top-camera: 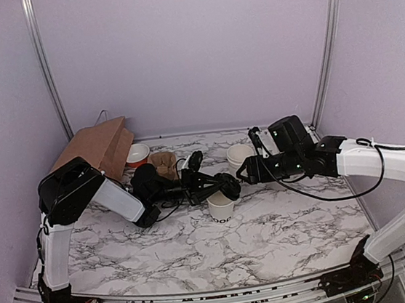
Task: Pack the takeout coffee
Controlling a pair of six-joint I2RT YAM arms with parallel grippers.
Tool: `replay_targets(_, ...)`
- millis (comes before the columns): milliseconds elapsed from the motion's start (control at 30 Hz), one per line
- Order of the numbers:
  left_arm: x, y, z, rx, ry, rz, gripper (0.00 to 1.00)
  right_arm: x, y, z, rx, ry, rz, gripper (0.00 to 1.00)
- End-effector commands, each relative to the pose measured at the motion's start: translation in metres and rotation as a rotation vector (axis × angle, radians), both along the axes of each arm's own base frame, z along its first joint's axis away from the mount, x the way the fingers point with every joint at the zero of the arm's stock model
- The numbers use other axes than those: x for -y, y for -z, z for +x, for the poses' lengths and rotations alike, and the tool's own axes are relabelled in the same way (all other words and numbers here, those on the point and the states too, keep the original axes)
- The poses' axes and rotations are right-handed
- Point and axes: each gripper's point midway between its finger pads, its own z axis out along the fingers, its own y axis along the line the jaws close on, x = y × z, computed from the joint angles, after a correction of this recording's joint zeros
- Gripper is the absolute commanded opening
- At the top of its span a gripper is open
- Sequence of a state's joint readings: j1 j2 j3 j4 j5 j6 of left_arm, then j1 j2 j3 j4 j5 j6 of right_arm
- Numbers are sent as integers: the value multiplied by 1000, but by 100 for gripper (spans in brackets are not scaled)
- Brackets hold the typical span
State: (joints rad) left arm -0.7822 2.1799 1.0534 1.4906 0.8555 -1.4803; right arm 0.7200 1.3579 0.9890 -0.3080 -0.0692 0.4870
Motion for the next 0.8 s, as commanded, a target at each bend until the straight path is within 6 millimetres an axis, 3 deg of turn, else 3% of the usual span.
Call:
replay_targets(0, 0, -1, 4, 25, -1, -8, 1, -6, 5, -5, -23, -25, 11, 58)
replay_targets(433, -3, 3, 5, 24, -1, -6, 2, -23, 23, -5, -91, -58, 59, 48)
replay_targets(767, -7, 6, 5, 17, -8, -11, 4, -31, 30, -1, -119, -65, 92, 32)
